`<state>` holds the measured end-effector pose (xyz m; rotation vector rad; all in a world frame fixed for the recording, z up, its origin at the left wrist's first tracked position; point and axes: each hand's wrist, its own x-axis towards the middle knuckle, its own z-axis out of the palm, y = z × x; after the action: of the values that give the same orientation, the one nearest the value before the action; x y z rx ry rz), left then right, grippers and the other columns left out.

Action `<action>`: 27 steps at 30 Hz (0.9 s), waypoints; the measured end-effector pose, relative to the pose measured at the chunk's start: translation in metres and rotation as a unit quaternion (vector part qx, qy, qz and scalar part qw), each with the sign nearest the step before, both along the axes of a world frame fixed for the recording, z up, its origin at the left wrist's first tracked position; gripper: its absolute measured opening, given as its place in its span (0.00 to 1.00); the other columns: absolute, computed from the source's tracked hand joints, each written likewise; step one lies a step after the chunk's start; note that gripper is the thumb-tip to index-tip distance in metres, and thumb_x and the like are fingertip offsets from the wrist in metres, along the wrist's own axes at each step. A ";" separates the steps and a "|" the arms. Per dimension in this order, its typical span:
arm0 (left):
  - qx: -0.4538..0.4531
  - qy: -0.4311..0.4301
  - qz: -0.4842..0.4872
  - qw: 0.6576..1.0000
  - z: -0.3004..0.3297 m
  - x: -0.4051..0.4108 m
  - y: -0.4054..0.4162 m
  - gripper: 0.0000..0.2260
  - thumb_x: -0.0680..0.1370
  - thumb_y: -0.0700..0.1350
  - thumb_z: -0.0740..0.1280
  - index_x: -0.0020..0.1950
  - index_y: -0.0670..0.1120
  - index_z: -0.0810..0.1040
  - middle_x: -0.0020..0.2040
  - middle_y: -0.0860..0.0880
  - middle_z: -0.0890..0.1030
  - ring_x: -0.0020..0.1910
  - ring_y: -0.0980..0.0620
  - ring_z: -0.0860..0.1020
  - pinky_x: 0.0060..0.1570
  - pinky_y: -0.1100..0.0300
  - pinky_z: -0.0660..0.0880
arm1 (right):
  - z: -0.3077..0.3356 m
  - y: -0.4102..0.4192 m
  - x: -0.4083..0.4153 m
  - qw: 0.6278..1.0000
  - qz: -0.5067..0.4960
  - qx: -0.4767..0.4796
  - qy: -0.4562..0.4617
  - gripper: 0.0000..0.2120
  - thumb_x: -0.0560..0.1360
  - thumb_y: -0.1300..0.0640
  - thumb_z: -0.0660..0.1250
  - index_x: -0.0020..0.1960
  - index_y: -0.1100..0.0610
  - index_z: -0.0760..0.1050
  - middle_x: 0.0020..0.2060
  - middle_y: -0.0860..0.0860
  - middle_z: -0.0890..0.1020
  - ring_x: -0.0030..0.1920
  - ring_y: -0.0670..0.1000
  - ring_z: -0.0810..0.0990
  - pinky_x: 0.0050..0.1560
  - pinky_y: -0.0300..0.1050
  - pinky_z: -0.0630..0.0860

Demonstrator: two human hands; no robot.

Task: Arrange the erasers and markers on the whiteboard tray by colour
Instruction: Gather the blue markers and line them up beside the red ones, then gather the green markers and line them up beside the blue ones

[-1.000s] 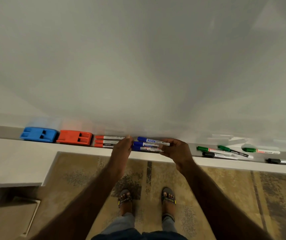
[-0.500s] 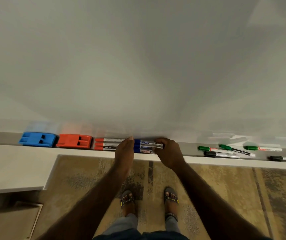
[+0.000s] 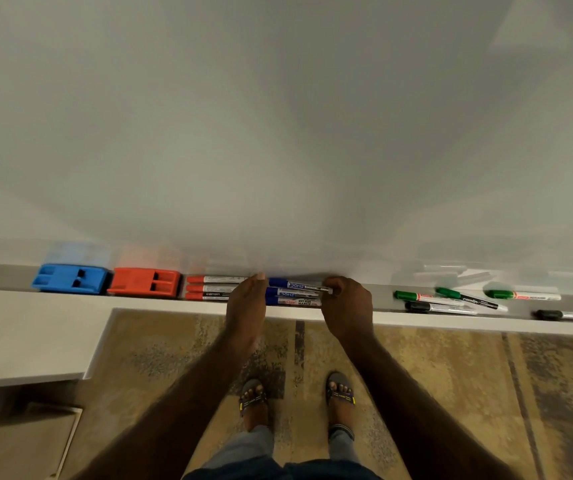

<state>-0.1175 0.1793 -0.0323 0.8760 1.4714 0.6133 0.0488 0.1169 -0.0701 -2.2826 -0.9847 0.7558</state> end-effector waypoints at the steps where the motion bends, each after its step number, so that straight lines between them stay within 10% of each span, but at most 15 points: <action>1: -0.001 -0.001 -0.002 1.000 0.000 0.000 0.000 0.15 0.86 0.50 0.59 0.59 0.41 0.80 0.53 0.40 0.86 0.51 0.43 0.86 0.55 0.45 0.83 | -0.001 -0.001 -0.001 1.000 -0.011 0.005 0.003 0.08 0.76 0.60 0.73 0.55 0.53 0.84 0.47 0.48 0.87 0.36 0.36 0.75 0.34 0.24 0.63; 22: -0.002 0.019 -0.005 1.000 -0.004 -0.006 0.003 0.12 0.86 0.45 0.60 0.48 0.48 0.81 0.46 0.46 0.85 0.46 0.49 0.84 0.45 0.56 0.79 | -0.011 -0.005 0.002 0.995 -0.029 0.043 0.090 0.13 0.78 0.62 0.71 0.61 0.55 0.83 0.51 0.50 0.87 0.45 0.44 0.82 0.38 0.21 0.70; 27: -0.006 0.020 0.007 1.000 -0.003 -0.005 0.005 0.11 0.86 0.44 0.60 0.48 0.48 0.80 0.46 0.46 0.84 0.43 0.52 0.83 0.41 0.60 0.76 | -0.012 -0.006 0.004 0.990 -0.021 0.056 0.129 0.14 0.78 0.63 0.70 0.62 0.54 0.82 0.53 0.49 0.87 0.48 0.42 0.83 0.47 0.34 0.80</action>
<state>-0.1220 0.1847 -0.0351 0.8735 1.5171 0.6007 0.0529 0.1112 -0.0818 -2.0422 -0.8348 0.9265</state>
